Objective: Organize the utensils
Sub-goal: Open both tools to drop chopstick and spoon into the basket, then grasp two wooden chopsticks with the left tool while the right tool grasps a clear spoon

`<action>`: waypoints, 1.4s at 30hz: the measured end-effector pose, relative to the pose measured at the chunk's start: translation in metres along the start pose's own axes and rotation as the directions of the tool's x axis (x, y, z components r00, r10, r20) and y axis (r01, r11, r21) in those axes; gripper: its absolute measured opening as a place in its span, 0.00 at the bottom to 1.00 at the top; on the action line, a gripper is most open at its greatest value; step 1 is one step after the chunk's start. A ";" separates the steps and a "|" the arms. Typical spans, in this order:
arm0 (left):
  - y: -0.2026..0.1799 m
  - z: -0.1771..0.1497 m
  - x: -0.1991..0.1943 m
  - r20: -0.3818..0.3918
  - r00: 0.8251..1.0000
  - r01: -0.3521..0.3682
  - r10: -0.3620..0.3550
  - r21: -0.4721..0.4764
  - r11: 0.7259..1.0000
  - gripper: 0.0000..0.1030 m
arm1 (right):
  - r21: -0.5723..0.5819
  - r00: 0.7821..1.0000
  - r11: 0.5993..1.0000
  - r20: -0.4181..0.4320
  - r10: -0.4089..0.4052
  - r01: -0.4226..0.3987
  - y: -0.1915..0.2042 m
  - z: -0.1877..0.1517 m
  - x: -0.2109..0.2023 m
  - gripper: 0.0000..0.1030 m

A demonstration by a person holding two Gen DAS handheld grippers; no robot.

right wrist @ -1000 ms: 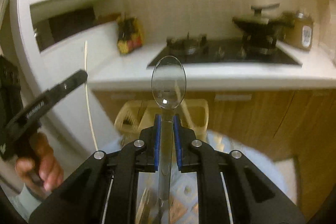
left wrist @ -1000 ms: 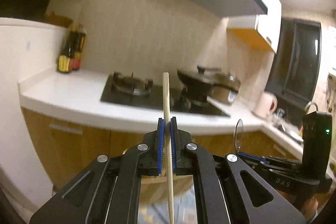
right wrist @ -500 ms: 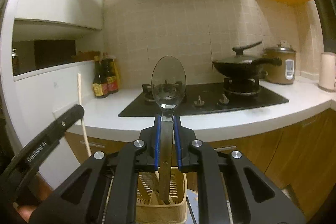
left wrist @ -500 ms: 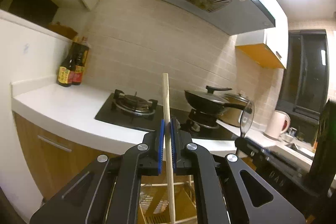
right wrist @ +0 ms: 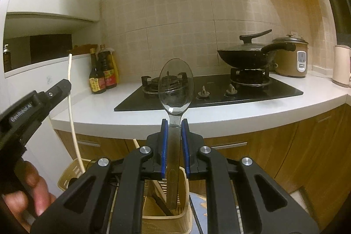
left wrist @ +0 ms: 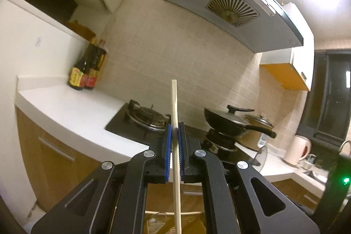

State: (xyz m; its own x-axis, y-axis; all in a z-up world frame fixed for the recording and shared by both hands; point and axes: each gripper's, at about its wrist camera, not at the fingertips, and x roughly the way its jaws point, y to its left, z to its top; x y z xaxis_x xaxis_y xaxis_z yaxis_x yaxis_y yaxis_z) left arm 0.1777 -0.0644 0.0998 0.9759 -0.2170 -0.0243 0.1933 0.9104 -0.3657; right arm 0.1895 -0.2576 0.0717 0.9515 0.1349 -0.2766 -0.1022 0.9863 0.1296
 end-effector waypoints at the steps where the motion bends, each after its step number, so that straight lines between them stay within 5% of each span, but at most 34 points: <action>1: -0.001 -0.006 0.003 -0.003 1.000 -0.010 0.010 0.007 1.000 0.04 | -0.001 1.000 1.000 -0.002 0.000 0.000 0.000 0.000 0.001 0.10; 8: -0.004 -0.032 0.004 -0.001 0.999 -0.048 0.048 0.054 0.997 0.04 | -0.027 1.000 1.000 -0.011 0.008 -0.008 0.005 -0.009 0.005 0.10; 18: 0.006 -0.045 -0.009 -0.049 0.999 -0.001 0.005 0.084 0.996 0.06 | -0.044 0.998 0.998 -0.032 0.046 -0.047 0.006 -0.021 -0.001 0.11; 23: 0.011 -0.043 -0.020 -0.085 0.996 0.028 -0.021 0.084 0.996 0.27 | -0.007 0.995 0.997 -0.053 0.082 -0.082 0.000 -0.024 -0.012 0.49; 31: 0.021 -0.029 -0.061 -0.193 0.979 0.088 -0.073 0.071 0.994 0.39 | 0.041 0.991 0.997 -0.114 0.068 -0.063 -0.011 -0.026 -0.048 0.49; 36: 0.027 -0.031 -0.074 -0.376 0.922 0.117 -0.090 0.051 0.992 0.41 | 0.052 0.960 0.996 -0.268 0.077 -0.065 -0.009 -0.032 -0.062 0.49; 38: 0.035 -0.037 -0.076 -0.476 0.875 0.110 -0.086 0.021 0.994 0.41 | 0.068 0.939 0.995 -0.331 0.095 -0.077 -0.008 -0.038 -0.067 0.49; 42: 0.058 -0.062 -0.078 -0.661 0.743 0.079 -0.102 -0.064 0.995 0.41 | 0.131 0.838 0.984 -0.518 0.169 -0.118 -0.004 -0.067 -0.068 0.49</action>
State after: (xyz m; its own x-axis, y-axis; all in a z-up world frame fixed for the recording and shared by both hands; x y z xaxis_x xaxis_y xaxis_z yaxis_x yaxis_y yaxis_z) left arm 0.1068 -0.0168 0.0232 0.6382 -0.4872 -0.5961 0.2632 0.8657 -0.4258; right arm 0.1059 -0.2644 0.0256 0.6299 0.3294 -0.7034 -0.1751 0.9425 0.2846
